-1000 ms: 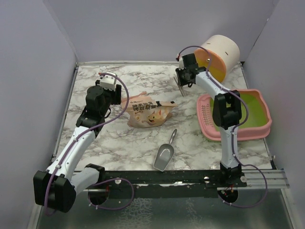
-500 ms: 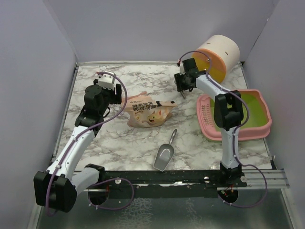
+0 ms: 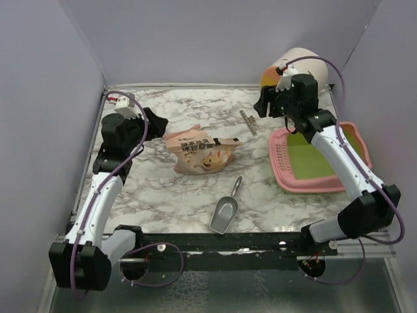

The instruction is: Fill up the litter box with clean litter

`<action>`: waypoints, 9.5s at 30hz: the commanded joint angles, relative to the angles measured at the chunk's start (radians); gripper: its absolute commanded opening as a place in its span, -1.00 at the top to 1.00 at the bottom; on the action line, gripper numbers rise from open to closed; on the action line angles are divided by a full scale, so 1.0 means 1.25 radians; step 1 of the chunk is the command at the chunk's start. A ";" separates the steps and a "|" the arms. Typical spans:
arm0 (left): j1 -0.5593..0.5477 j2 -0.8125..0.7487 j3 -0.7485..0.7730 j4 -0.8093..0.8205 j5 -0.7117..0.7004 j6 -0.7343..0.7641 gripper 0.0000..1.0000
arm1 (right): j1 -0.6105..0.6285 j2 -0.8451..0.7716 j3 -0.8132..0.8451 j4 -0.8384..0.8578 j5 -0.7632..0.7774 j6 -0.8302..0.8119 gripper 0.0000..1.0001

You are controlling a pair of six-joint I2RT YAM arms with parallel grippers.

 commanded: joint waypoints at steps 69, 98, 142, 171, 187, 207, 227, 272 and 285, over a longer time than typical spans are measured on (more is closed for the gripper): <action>-0.126 -0.185 -0.230 0.384 0.186 0.300 1.00 | 0.010 -0.002 -0.134 -0.039 -0.435 0.026 -0.05; -0.131 -0.172 -0.296 0.608 0.169 0.323 1.00 | 0.034 0.054 -0.222 0.225 -0.679 -0.087 0.55; -0.162 -0.269 -0.388 0.667 0.155 0.351 1.00 | 0.190 0.014 -0.103 -0.086 -0.402 -0.077 0.08; -0.161 -0.281 -0.401 0.696 0.173 0.314 1.00 | 0.274 -0.028 -0.107 0.059 0.039 0.098 0.98; -0.162 -0.239 -0.443 0.860 0.111 0.242 1.00 | 0.295 -0.062 -0.122 0.209 0.160 0.198 0.67; -0.162 -0.370 -0.078 0.057 0.006 0.176 0.19 | 0.295 -0.388 -0.371 -0.139 -0.045 0.287 0.10; -0.162 -0.459 -0.057 -0.300 0.158 0.003 0.12 | 0.294 -0.146 -0.580 0.110 -0.088 0.342 0.03; -0.162 -0.113 0.275 -0.278 0.264 0.061 0.02 | 0.294 -0.528 -0.289 -0.025 0.151 0.362 0.99; -0.293 0.038 0.453 -0.344 0.113 0.119 0.06 | 0.295 -0.343 -0.118 0.016 0.212 0.308 0.98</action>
